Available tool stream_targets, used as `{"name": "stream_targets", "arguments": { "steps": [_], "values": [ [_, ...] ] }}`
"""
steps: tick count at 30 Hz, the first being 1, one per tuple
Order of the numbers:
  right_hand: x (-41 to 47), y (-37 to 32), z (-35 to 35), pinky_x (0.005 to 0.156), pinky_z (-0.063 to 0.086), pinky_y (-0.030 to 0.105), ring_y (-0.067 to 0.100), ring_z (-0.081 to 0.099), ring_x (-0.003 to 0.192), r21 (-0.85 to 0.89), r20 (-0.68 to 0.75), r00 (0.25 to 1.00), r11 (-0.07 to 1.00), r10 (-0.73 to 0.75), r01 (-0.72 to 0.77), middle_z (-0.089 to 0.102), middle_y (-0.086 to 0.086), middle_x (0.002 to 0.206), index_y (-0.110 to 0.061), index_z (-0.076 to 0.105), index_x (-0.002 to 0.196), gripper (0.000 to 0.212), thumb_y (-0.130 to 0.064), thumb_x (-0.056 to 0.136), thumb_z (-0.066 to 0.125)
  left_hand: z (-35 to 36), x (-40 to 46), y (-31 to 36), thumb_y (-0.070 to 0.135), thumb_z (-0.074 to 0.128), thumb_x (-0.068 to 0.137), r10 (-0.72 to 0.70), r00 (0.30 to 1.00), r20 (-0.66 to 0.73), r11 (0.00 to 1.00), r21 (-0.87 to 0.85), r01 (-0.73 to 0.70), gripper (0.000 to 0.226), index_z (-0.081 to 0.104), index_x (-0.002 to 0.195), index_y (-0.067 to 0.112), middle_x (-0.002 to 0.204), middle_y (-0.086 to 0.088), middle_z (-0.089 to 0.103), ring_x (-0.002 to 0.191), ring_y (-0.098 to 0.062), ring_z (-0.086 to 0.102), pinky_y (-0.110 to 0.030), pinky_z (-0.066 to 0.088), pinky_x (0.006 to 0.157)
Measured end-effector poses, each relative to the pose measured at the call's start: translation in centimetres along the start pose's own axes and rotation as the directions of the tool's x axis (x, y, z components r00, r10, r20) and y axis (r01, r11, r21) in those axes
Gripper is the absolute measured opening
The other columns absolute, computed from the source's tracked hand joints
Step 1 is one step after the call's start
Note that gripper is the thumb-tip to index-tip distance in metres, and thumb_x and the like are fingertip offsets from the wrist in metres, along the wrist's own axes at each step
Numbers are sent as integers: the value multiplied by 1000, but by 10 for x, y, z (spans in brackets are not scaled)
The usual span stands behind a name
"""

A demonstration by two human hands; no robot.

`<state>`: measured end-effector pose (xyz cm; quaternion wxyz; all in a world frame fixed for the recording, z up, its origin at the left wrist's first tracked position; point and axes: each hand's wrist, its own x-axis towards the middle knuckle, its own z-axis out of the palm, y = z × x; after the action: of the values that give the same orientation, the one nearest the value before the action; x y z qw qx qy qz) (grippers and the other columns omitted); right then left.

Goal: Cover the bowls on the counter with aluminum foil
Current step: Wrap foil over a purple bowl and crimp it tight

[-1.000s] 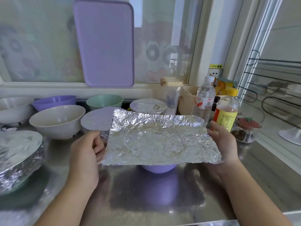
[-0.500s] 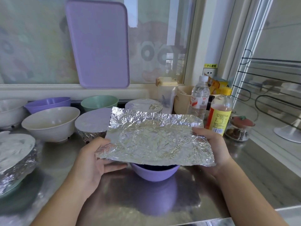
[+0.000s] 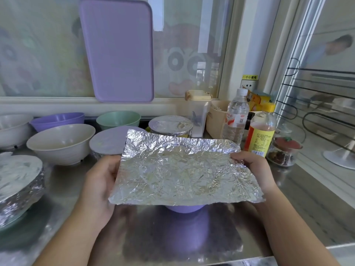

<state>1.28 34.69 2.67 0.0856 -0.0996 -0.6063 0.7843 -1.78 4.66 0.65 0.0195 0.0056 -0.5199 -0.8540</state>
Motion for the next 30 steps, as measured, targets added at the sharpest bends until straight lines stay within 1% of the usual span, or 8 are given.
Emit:
{"name": "stream_targets", "arguments": {
  "steps": [4, 9, 12, 15, 17, 19, 25, 30],
  "values": [
    [4, -1, -6, 45, 53, 19, 14, 69, 53, -82, -41, 999, 997, -17, 14, 70, 1, 57, -3, 64, 79, 22, 1, 98, 55, -10, 11, 9, 27, 58, 79, 194, 969, -155, 980, 70, -185, 39, 32, 51, 21, 52, 2, 25, 44, -14, 19, -24, 12, 44],
    [8, -1, -6, 42, 50, 16, 6, 65, 44, -96, -30, 1000, 995, 1, -4, 68, -3, 52, -4, 62, 79, 23, 1, 99, 54, 20, 4, 46, 25, 60, 91, 535, 819, 206, 658, 506, -557, 33, 52, 61, 13, 59, -13, 41, 55, -21, 36, -30, 30, 51],
    [8, 1, -5, 44, 52, 18, 8, 67, 47, -68, -34, 999, 998, -3, 1, 70, 0, 57, -4, 63, 81, 20, 0, 99, 54, 61, -4, 49, 45, 62, 97, 230, 814, 533, 216, 788, -576, 14, 70, 104, 36, 99, 14, 71, 88, -3, 64, -34, 53, 83],
    [7, 3, -5, 44, 54, 21, 12, 68, 48, -53, -24, 999, 998, 31, -33, 69, 7, 62, -3, 67, 77, 25, -1, 98, 54, 87, -3, 25, 67, 42, 99, -202, 790, 579, -68, 797, -601, 62, 43, 153, 36, 160, 20, 38, 147, -6, 36, -35, 32, 121],
    [6, 4, -3, 40, 51, 20, 15, 66, 43, -9, 6, 997, 997, 75, -75, 66, 7, 55, -6, 72, 57, 49, -1, 100, 50, 93, 0, 8, 74, 29, 100, -255, 800, 543, -176, 787, -591, 77, 28, 162, 30, 172, 11, 16, 159, -9, 11, -34, 15, 128],
    [5, 4, -1, 37, 47, 19, 17, 65, 41, 45, 31, 996, 996, 81, -83, 64, 7, 50, -9, 71, 45, 61, -1, 100, 46, 93, 2, 0, 79, 21, 97, -245, 823, 513, -215, 799, -562, 84, 23, 164, 29, 175, 7, 5, 160, -10, 0, -36, 8, 130],
    [9, 9, -4, 49, 51, 27, 23, 64, 48, 53, 36, 992, 991, 123, -124, 63, 8, 58, -9, 70, 55, 44, -5, 96, 55, 86, 1, 0, 87, 18, 90, -228, 848, 478, -213, 826, -522, 98, 11, 168, 27, 176, 7, -2, 161, -10, -3, -34, 4, 130],
    [22, 8, -10, 43, 47, 13, 1, 61, 42, -111, -58, 997, 993, 42, -48, 63, -6, 48, -5, 60, 74, 24, 3, 97, 57, 78, 1, 2, 83, 21, 93, -207, 860, 467, -216, 835, -505, 93, 12, 168, 28, 176, 9, -2, 161, -10, -1, -32, 6, 128]
  ]
}}
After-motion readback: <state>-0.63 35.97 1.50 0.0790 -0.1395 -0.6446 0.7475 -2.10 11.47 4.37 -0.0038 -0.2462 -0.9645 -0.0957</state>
